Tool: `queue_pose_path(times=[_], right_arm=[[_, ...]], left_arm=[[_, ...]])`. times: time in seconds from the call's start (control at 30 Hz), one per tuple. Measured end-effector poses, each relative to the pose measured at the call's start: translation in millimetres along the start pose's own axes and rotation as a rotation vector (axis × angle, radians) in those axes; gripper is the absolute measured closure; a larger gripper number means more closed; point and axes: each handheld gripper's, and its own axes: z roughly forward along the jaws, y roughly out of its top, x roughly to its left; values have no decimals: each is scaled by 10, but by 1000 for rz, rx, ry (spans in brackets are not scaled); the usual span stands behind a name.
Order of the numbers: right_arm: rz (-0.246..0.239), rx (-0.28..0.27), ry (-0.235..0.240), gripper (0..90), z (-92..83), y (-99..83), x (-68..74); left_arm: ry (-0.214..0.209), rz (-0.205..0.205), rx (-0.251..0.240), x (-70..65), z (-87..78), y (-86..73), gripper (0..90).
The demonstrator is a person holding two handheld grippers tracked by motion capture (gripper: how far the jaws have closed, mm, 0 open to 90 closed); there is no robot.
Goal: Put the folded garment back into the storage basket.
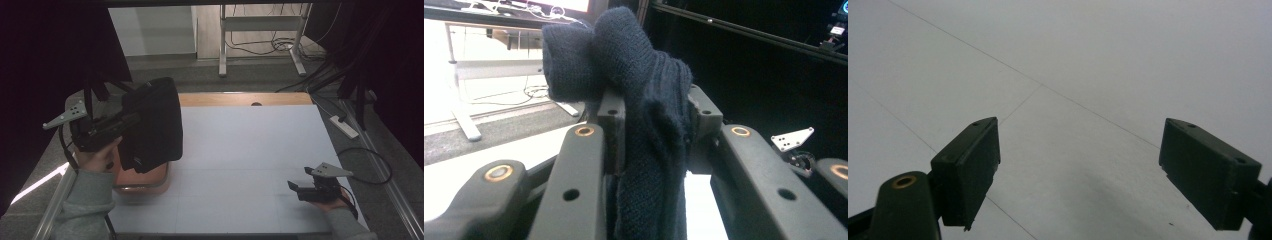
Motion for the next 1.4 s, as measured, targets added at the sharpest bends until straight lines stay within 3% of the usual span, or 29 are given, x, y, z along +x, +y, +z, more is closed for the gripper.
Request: queue_pose_path(times=[0.67,1.4], right_arm=[[0,7,-5,173,9,-3,0],[-2,8,-5,173,11,-3,-1]], left_arm=[[59,-17,-20,86,-375,-125,674],[75,-59,60,225,-314,-498,674]])
